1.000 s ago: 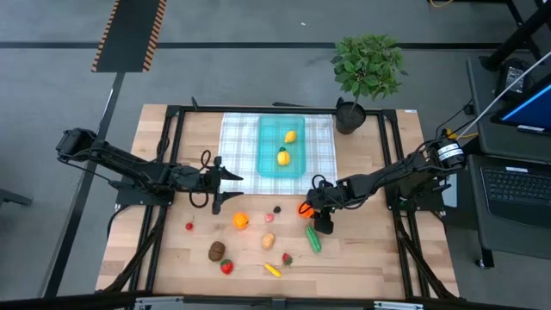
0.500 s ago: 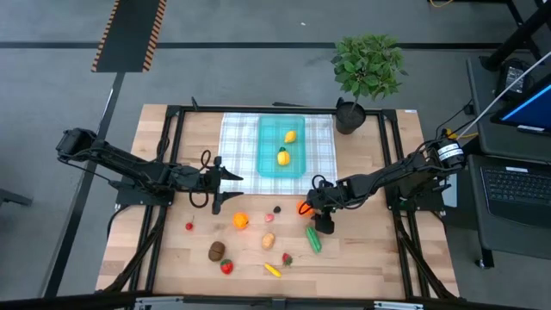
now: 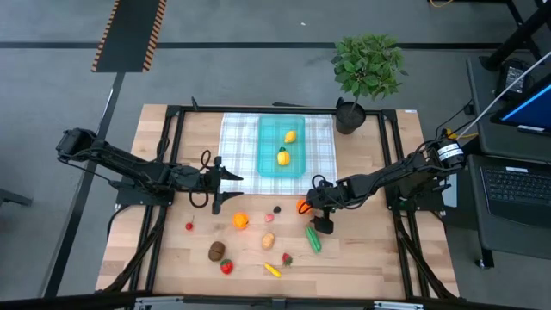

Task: Pick and placing Produce into tupperware
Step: Put the orange pumpkin into the green bin

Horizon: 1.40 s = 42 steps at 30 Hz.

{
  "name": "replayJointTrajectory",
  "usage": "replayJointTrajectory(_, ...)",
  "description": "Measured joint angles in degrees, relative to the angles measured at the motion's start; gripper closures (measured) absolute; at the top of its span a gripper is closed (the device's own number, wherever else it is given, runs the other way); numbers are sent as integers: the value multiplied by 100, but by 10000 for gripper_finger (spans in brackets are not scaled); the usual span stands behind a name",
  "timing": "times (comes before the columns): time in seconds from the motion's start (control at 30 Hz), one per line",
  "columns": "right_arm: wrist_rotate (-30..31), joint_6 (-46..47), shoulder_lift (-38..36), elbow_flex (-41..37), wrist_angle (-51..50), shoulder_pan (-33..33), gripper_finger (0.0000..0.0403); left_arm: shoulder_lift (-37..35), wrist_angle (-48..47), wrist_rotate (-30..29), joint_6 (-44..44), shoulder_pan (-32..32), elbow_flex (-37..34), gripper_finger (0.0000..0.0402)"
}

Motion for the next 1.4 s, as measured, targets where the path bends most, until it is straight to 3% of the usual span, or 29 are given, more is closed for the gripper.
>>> replayJointTrajectory(0.27,923,18,0,4,-593,-2,36,-1,0,0,0,-1,0,183)
replayJointTrajectory(0.67,961,-1576,0,4,-578,68,36,-2,0,0,0,-2,0,183)
replayJointTrajectory(0.87,959,-1562,0,2,-546,66,36,0,0,0,-2,0,2,179)
replayJointTrajectory(1.1,926,-160,0,2,-732,24,36,-2,0,0,-1,-1,2,183)
replayJointTrajectory(1.4,441,1169,-17,13,-900,22,36,-1,0,0,0,-2,2,180)
